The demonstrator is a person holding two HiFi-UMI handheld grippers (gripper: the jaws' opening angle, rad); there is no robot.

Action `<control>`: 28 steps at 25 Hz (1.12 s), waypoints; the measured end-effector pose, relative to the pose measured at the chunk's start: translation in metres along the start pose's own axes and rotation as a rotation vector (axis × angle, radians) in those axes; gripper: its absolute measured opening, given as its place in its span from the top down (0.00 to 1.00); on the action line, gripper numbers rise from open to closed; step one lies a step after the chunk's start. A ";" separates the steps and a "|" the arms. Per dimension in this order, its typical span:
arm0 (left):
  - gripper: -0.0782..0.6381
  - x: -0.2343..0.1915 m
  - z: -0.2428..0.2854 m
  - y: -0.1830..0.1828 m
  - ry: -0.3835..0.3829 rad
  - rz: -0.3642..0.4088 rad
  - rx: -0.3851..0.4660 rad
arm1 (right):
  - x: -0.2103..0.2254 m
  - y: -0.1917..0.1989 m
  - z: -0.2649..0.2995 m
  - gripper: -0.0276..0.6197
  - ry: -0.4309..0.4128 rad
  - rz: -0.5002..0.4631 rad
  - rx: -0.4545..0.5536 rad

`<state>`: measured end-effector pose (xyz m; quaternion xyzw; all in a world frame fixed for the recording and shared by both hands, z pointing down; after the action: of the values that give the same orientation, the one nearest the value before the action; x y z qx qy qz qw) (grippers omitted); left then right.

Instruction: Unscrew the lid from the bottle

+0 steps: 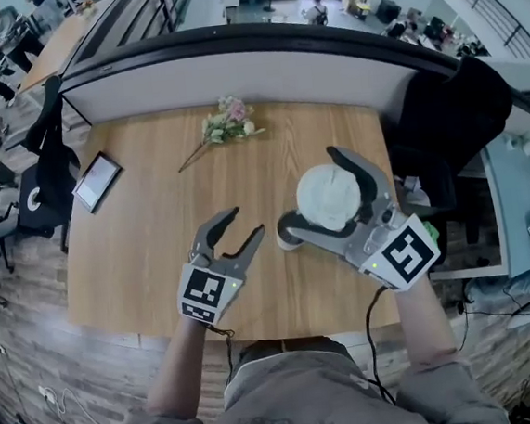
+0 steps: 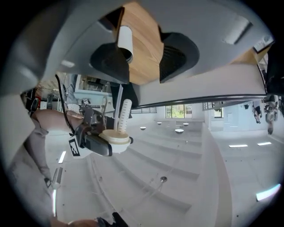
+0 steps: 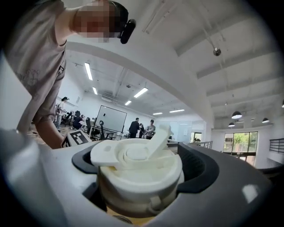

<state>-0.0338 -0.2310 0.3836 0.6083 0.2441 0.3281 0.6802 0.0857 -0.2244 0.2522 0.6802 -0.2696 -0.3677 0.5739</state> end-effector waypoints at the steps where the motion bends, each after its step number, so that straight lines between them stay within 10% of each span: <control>1: 0.60 -0.005 -0.004 -0.015 -0.012 0.013 0.019 | 0.002 -0.013 -0.003 0.16 0.030 -0.014 0.016; 12: 0.71 -0.014 -0.047 -0.134 -0.099 0.104 0.154 | 0.004 -0.104 -0.054 0.16 0.291 -0.187 0.132; 28: 0.85 0.017 -0.092 -0.122 -0.141 0.097 0.123 | -0.033 -0.059 -0.105 0.16 0.401 0.061 0.018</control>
<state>-0.0713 -0.1623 0.2514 0.6816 0.1853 0.3014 0.6405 0.1481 -0.1256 0.2083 0.7365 -0.1734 -0.2048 0.6210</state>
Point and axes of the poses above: the fingertips, and each gripper's own axes: z forward along the fingers, x to its right, y out of its underside, the point moved 3 cm from there along -z, backward along the fingers, and after that the axes turned 5 degrees about x, right-handed, at the moved point
